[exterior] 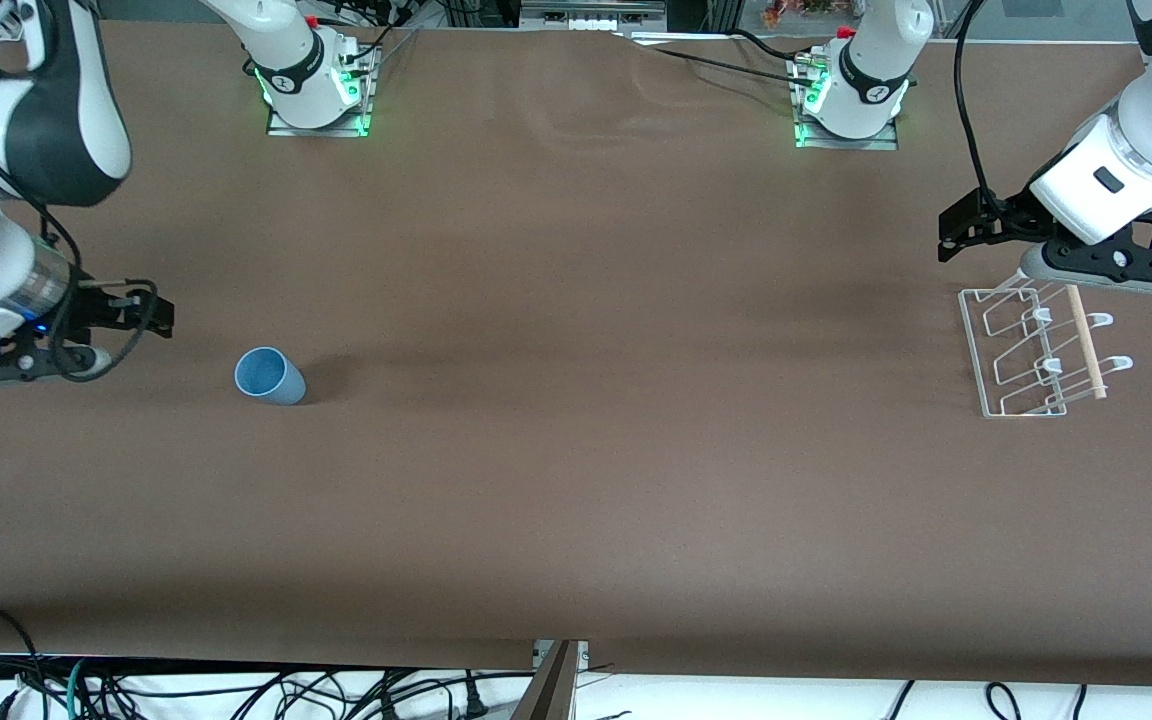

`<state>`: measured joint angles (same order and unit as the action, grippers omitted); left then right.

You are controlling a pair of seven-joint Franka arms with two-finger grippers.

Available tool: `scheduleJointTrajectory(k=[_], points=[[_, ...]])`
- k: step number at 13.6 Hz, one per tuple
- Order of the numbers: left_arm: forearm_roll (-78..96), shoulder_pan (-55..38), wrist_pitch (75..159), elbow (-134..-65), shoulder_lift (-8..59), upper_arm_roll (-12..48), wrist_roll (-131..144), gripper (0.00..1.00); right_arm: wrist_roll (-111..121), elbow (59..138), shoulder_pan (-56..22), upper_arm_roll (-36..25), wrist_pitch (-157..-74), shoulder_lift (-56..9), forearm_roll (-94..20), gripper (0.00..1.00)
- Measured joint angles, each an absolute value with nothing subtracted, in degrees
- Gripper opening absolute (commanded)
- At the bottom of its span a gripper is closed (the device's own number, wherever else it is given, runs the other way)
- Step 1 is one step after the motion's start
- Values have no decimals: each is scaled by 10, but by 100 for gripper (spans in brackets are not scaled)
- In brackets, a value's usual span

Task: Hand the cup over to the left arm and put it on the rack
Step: 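Lower the right gripper onto the blue cup and close it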

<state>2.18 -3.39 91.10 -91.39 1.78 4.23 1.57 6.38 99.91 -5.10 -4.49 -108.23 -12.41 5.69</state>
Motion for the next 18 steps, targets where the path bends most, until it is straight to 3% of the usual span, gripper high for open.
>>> scheduleJointTrajectory(k=[6, 12, 15, 16, 18], points=[[22, -34, 911, -914, 18, 42, 16, 100, 60, 1062, -48, -46, -1205, -219, 25, 100], [22, -34, 911, -914, 18, 42, 16, 100, 57, 1125, -45, -50, -1296, -240, 23, 99], [22, -34, 910, -914, 18, 42, 16, 100, 55, 1131, -45, -50, -1313, -250, 12, 50], [22, -34, 909, -914, 18, 42, 16, 100, 55, 1131, -45, -50, -1314, -251, 9, 38], [22, -34, 907, -914, 18, 42, 16, 100, 54, 1131, -45, -50, -1314, -251, 6, 24]])
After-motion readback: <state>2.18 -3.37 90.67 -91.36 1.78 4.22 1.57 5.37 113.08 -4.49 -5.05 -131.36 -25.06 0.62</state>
